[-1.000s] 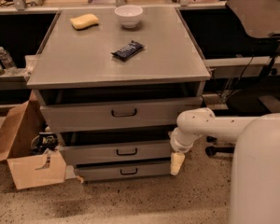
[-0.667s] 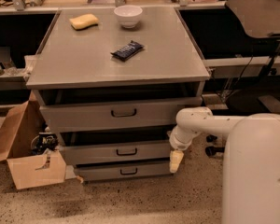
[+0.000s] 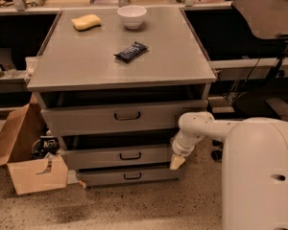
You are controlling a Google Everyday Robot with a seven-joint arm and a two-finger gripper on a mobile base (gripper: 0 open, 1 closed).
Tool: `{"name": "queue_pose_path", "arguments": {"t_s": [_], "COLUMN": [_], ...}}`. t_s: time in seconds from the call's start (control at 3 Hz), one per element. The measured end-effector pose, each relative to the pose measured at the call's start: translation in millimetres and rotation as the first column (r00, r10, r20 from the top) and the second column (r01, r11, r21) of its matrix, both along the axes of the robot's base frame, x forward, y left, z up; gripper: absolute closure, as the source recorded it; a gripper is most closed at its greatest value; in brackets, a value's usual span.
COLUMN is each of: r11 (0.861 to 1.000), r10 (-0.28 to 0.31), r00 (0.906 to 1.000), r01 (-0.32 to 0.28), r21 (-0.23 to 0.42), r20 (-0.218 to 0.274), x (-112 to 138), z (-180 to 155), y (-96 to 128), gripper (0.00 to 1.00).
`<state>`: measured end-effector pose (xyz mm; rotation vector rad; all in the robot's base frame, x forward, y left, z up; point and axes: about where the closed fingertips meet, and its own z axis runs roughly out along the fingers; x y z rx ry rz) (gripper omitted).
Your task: Open middle drawer
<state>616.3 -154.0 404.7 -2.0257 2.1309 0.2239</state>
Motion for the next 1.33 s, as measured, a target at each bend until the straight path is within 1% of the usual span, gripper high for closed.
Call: {"name": "queue_pose_path", "arguments": {"t_s": [0.33, 0.67, 1.0, 1.33], "r11": [1.000, 1.000, 0.999, 0.999], "r10": [-0.002, -0.002, 0.024, 0.024], "r00": [1.0000, 1.0000, 0.9997, 0.9997], "r01": [0.002, 0.002, -0.024, -0.024], "r21": [0.003, 0.004, 0.037, 0.037], "r20": [0.002, 0.002, -0.004, -0.004], "x": [-3, -2, -19, -19], "z": [3, 4, 13, 13], "y": [1, 0, 10, 10], "gripper": [0.72, 0.97, 0.00, 0.00]}}
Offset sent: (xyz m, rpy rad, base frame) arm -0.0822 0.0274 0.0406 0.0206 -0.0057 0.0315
